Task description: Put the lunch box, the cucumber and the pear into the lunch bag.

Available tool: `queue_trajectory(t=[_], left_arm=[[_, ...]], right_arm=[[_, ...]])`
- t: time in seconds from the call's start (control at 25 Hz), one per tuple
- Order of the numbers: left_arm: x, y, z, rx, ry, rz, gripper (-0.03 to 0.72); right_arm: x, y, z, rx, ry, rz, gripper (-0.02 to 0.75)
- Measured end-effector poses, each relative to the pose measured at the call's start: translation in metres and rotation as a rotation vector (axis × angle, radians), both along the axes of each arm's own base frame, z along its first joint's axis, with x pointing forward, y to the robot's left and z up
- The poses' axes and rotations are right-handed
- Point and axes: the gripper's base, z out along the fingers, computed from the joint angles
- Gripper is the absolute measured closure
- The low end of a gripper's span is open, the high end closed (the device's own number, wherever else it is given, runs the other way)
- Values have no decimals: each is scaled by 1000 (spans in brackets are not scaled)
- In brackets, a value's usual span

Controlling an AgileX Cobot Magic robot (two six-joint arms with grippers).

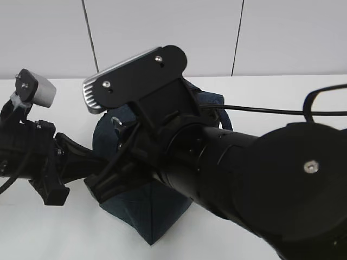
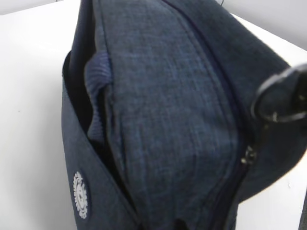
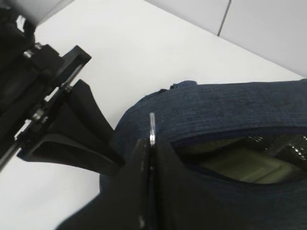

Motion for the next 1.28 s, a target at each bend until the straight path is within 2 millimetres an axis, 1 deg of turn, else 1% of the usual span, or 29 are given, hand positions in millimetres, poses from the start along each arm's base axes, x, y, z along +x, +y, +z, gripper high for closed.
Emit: queue_trajectory(t=[0.12,0.32,0.48,0.56,0.64,0.8,0.92,1.08,1.2,1.28], left_arm=[[0,0,0,1,-3,-2,674],[0,0,0,3,-4,-5,676],[0,0,1,-4,-3,-9,676],[0,-1,1,-3,-4,-9,678],[0,0,1,0,-5,-12,677],[-1,0,0,5,-6,-18,678],[-1,0,0,6,-6,-21,679],[-1,-1,0,5,-5,-22,679],[-1,0,0,6,-6,-25,679],[-1,-1,0,8,-6,-27,680]], right_arm=[[1,1,4,6,-12,-8,738],[6,3,17,7,-70,-27,738],[16,-2,24,0,-94,-69,738],[27,-9,26,9,-87,-113,738],[42,-19,28,29,-64,-150,738],[67,-36,33,95,8,-160,738],[85,-52,38,124,19,-187,738],[107,-76,39,146,40,-217,738],[130,-95,32,152,73,-244,738],[147,-105,23,156,104,-253,738]])
